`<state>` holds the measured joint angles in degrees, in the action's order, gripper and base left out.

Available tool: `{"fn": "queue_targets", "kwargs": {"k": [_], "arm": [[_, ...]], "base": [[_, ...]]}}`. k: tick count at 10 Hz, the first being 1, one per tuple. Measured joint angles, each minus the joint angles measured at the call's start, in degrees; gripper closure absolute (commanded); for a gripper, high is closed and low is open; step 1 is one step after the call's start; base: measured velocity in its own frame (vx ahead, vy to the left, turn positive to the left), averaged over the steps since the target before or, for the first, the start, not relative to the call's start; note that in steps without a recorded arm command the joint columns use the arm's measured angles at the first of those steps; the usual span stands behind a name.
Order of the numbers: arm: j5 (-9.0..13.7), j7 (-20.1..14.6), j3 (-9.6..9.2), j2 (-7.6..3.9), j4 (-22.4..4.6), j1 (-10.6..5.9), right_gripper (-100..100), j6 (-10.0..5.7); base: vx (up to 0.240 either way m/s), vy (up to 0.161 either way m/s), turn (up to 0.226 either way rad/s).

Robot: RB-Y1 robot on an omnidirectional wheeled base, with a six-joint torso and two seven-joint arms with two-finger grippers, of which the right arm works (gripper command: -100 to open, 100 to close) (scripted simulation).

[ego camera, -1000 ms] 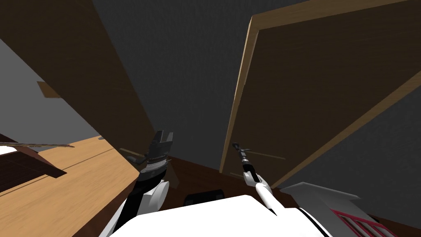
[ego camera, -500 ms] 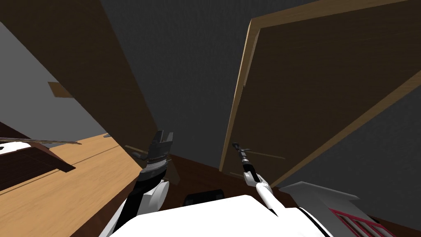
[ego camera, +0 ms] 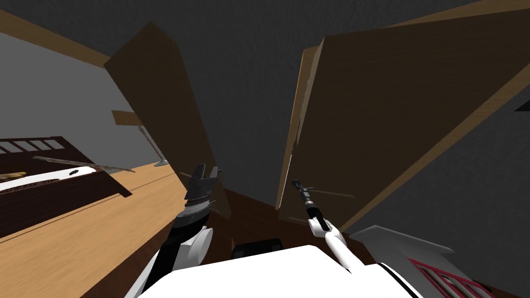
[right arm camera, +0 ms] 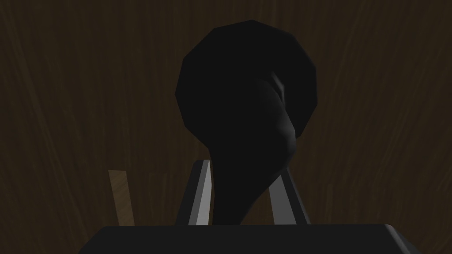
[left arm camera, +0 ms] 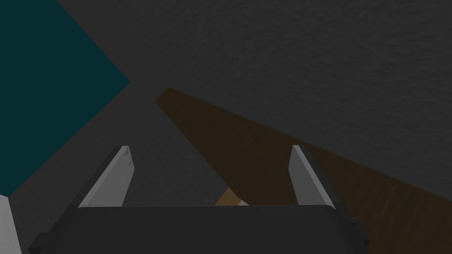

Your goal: Pull the door open

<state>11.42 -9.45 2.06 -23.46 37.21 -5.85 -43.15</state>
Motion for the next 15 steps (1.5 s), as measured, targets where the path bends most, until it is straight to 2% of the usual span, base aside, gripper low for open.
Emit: {"fn": "queue_targets", "kwargs": {"k": [3, 4, 6, 8, 10, 11, 13, 14, 15], "arm": [[-0.9, -2.2, -2.05, -1.21, 0.4, 0.47, 100, -0.71], [-1.0, -2.3, -2.25, -1.04, 0.4, 0.6, 100, -0.65], [-0.6, -2.2, -3.38, -1.21, 0.1, -0.34, 100, -0.7], [-0.2, -2.5, -5.33, -1.52, -0.6, -1.23, 100, -0.99], [0.3, -2.1, -6.99, -1.39, 0.5, -1.19, 100, -0.29], [0.3, -2.2, -7.46, -1.29, -0.8, -2.01, 100, -0.82], [0.8, -2.0, -9.0, -1.15, -1.7, -3.45, 100, -1.2], [1.0, -1.9, -9.75, -1.15, -1.2, -3.49, 100, -1.13], [1.0, -2.1, -10.79, -1.03, -2.8, -4.7, 100, -1.87]], "base": [[-0.194, -0.046, 0.078], [-0.159, -0.008, 0.039], [-0.251, -0.054, 0.047], [-0.194, -0.082, 0.054], [-0.119, -0.045, 0.018], [-0.129, -0.082, 0.032], [-0.143, -0.092, 0.049], [-0.167, -0.124, 0.048], [-0.19, -0.115, 0.05]]}}
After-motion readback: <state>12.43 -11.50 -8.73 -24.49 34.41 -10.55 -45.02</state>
